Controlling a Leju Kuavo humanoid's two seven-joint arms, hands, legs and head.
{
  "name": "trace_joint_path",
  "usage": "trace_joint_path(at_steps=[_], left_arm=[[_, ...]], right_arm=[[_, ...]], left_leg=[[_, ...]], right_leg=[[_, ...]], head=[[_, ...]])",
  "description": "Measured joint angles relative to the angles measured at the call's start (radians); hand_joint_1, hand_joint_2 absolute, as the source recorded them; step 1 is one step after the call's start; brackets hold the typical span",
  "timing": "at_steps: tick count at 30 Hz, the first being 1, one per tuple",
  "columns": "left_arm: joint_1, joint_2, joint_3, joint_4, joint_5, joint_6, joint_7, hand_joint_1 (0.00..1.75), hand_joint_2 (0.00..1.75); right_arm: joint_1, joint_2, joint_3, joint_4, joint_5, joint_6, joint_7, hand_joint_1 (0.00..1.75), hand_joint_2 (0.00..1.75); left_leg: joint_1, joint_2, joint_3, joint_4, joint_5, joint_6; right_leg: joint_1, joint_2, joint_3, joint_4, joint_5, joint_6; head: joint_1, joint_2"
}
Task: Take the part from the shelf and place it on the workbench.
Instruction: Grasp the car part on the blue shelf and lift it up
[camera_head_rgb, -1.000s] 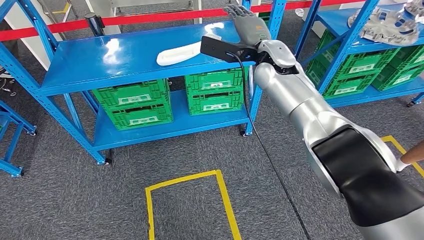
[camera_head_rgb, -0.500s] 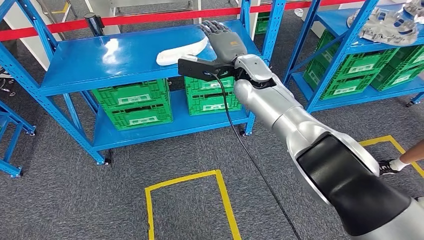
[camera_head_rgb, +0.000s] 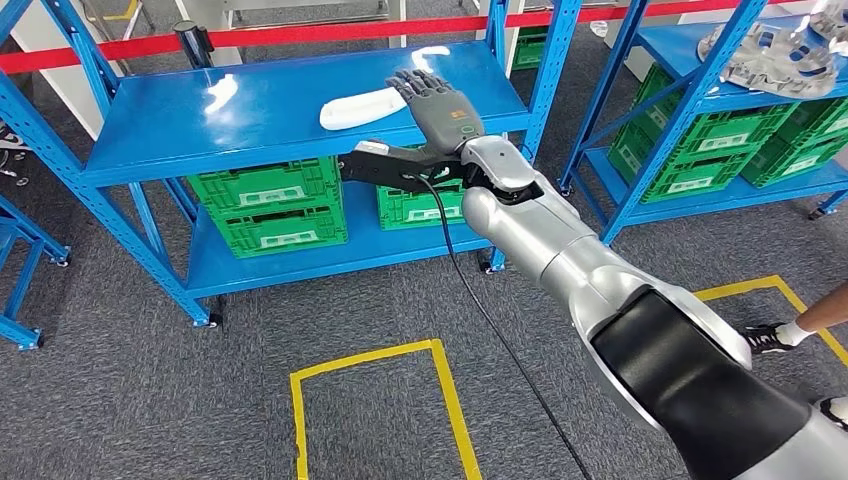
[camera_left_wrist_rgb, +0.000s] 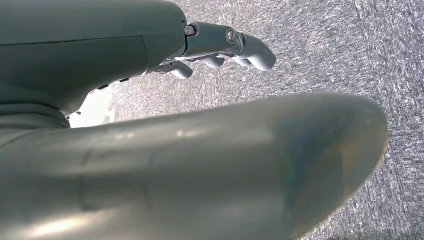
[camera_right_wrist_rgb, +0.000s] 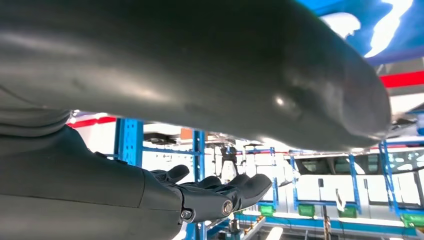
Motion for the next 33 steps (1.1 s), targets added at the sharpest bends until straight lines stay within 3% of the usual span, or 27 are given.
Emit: trace_joint_path(at_steps=[2, 3, 4, 7, 9, 13, 15, 17, 19, 20, 22, 23, 24, 27, 29, 32, 33], left_arm=[[0.001, 0.000, -0.001, 0.000, -0.004, 0.000, 0.002, 0.00, 0.00], [0.002, 0.000, -0.003, 0.000, -0.006, 0.000, 0.005, 0.00, 0.00], [0.004, 0.000, -0.004, 0.000, -0.008, 0.000, 0.008, 0.00, 0.00], [0.010, 0.001, -0.007, 0.000, -0.012, 0.000, 0.016, 0.00, 0.00], [0.011, 0.004, -0.008, -0.001, -0.014, 0.000, 0.017, 0.00, 0.00], [0.013, 0.005, -0.008, -0.001, -0.015, 0.001, 0.013, 0.00, 0.00], [0.014, 0.007, -0.008, -0.001, -0.015, 0.002, 0.012, 0.00, 0.00], [0.014, 0.010, -0.008, -0.001, -0.015, 0.002, 0.012, 0.00, 0.00], [0.016, 0.010, -0.008, -0.001, -0.015, 0.002, 0.012, 0.00, 0.00], [0.017, 0.010, -0.008, -0.001, -0.015, 0.002, 0.012, 0.00, 0.00], [0.019, 0.012, -0.008, -0.001, -0.015, 0.002, 0.012, 0.00, 0.00], [0.019, 0.012, -0.008, -0.001, -0.015, 0.002, 0.011, 0.00, 0.00], [0.020, 0.013, -0.008, -0.001, -0.015, 0.003, 0.010, 0.00, 0.00], [0.022, 0.014, -0.008, -0.001, -0.015, 0.003, 0.008, 0.00, 0.00], [0.024, 0.014, -0.008, -0.001, -0.015, 0.003, 0.008, 0.00, 0.00], [0.025, 0.014, -0.008, -0.001, -0.015, 0.003, 0.008, 0.00, 0.00], [0.026, 0.014, -0.008, -0.001, -0.015, 0.003, 0.008, 0.00, 0.00]], right_arm=[[0.011, -0.004, 0.002, -0.001, 0.000, -0.002, 0.005, 0.00, 0.00], [0.021, -0.007, 0.004, -0.003, 0.000, -0.005, 0.009, 0.00, 0.00], [0.030, -0.009, 0.005, -0.006, 0.000, -0.008, 0.012, 0.00, 0.00], [0.050, -0.012, 0.006, -0.021, -0.001, -0.017, 0.016, 0.00, 0.00], [0.060, -0.012, 0.009, -0.035, -0.002, -0.020, 0.016, 0.00, 0.00], [0.080, -0.015, 0.016, -0.060, -0.003, -0.026, 0.017, 0.00, 0.00], [0.094, -0.016, 0.020, -0.079, -0.002, -0.032, 0.014, 0.00, 0.00], [0.121, -0.017, 0.026, -0.098, -0.001, -0.034, 0.010, 0.00, 0.00], [0.152, -0.017, 0.033, -0.117, 0.003, -0.034, 0.012, 0.00, 0.00], [0.163, -0.017, 0.036, -0.128, 0.005, -0.034, 0.016, 0.00, 0.00], [0.172, -0.017, 0.038, -0.149, 0.010, -0.031, 0.026, 0.00, 0.00], [0.173, -0.017, 0.039, -0.158, 0.012, -0.028, 0.030, 0.00, 0.00], [0.175, -0.017, 0.039, -0.166, 0.013, -0.025, 0.034, 0.00, 0.00], [0.190, -0.019, 0.041, -0.195, 0.017, -0.015, 0.041, 0.00, 0.00], [0.195, -0.022, 0.041, -0.210, 0.018, -0.011, 0.044, 0.00, 0.00], [0.206, -0.027, 0.041, -0.216, 0.019, -0.009, 0.047, 0.00, 0.00], [0.213, -0.029, 0.041, -0.217, 0.019, -0.009, 0.048, 0.00, 0.00]], left_leg=[[0.003, 0.000, -0.002, 0.000, 0.001, 0.001], [0.005, -0.001, -0.003, 0.001, 0.001, -0.001], [0.008, -0.002, -0.005, 0.003, 0.000, -0.004], [0.015, -0.003, -0.009, 0.015, -0.006, -0.024], [0.015, -0.003, -0.009, 0.021, -0.011, -0.042], [0.022, -0.003, -0.007, 0.024, -0.017, -0.070], [0.022, -0.003, -0.046, 0.104, -0.059, -0.073], [0.017, -0.004, -0.114, 0.237, -0.110, -0.072], [0.012, -0.004, -0.148, 0.290, -0.107, -0.067], [0.009, -0.004, -0.137, 0.261, -0.080, -0.062], [0.001, -0.004, -0.079, 0.141, -0.016, -0.049], [-0.003, -0.004, -0.050, 0.086, -0.002, -0.042], [-0.006, -0.005, -0.031, 0.053, -0.001, -0.036], [-0.008, -0.006, -0.013, 0.031, -0.025, -0.020], [-0.003, -0.007, 0.005, 0.022, -0.035, -0.008], [0.000, -0.010, 0.031, 0.017, -0.056, 0.000], [0.000, -0.012, 0.042, 0.017, -0.065, -0.001]], right_leg=[[-0.009, 0.001, -0.056, 0.132, -0.063, 0.011], [-0.014, 0.001, -0.067, 0.163, -0.070, 0.015], [-0.018, 0.001, -0.058, 0.153, -0.058, 0.019], [-0.026, 0.000, 0.048, -0.036, 0.016, 0.023], [-0.022, 0.002, 0.084, -0.103, 0.028, 0.011], [-0.015, 0.005, 0.090, -0.109, 0.031, -0.026], [-0.017, 0.005, 0.099, -0.114, 0.032, -0.041], [-0.013, 0.005, 0.106, -0.114, 0.024, -0.051], [-0.007, 0.006, 0.118, -0.113, 0.012, -0.056], [-0.005, 0.007, 0.126, -0.113, 0.005, -0.055], [-0.002, 0.008, 0.145, -0.113, -0.013, -0.051], [0.000, 0.009, 0.152, -0.113, -0.022, -0.046], [0.000, 0.009, 0.156, -0.115, -0.029, -0.040], [0.001, 0.009, 0.160, -0.109, -0.029, -0.027], [0.000, 0.007, 0.127, -0.048, -0.031, -0.017], [-0.005, 0.006, 0.002, 0.130, -0.084, -0.002], [-0.007, 0.006, -0.035, 0.166, -0.099, 0.000]], head=[[0.001, 0.000], [0.001, 0.000], [0.001, 0.000], [0.001, 0.000], [0.000, 0.000], [-0.001, 0.000], [-0.004, 0.000], [-0.005, 0.000], [-0.006, 0.000], [-0.006, 0.000], [-0.005, 0.000], [-0.006, 0.000], [-0.005, 0.000], [-0.004, 0.000], [-0.003, 0.000], [-0.001, 0.000], [-0.001, 0.000]])
